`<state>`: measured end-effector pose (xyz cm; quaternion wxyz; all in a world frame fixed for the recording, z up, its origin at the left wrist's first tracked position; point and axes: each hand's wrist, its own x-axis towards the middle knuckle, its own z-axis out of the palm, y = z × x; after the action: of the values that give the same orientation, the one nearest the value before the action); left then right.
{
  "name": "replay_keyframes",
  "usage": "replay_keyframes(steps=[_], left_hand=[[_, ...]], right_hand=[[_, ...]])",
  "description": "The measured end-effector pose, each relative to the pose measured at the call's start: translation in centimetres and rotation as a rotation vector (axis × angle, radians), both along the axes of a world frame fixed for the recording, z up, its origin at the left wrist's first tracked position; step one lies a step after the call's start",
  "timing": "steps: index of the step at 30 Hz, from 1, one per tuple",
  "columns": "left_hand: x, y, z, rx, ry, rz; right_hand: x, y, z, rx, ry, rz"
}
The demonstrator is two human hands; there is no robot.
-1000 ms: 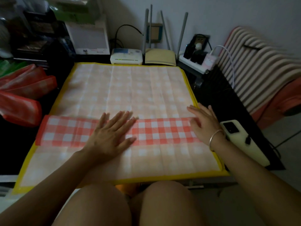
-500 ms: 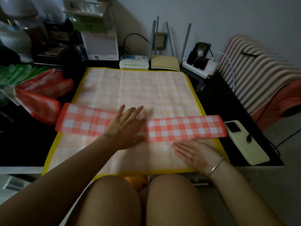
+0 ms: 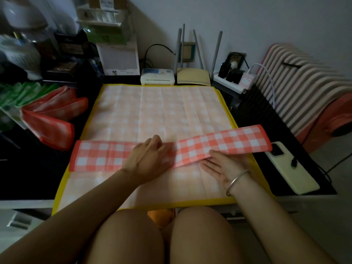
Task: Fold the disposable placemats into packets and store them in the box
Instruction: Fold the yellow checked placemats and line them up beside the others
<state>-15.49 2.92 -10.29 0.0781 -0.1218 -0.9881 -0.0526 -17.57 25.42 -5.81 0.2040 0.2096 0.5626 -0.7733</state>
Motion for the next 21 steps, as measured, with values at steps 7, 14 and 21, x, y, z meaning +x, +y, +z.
replay_keyframes(steps=[7,14,21], left_hand=[[0.0,0.1,0.2,0.032,-0.084,0.057],[1.0,-0.6,3.3,0.211,-0.239,0.113],[8.1,-7.6,2.3,-0.114,0.179,0.172]], right_hand=[[0.0,-3.1,1.6,0.488,0.519,0.091],[0.5,-8.8,4.4,1.243,1.123,0.423],[1.7,-14.9,3.9,1.611,1.261,0.925]])
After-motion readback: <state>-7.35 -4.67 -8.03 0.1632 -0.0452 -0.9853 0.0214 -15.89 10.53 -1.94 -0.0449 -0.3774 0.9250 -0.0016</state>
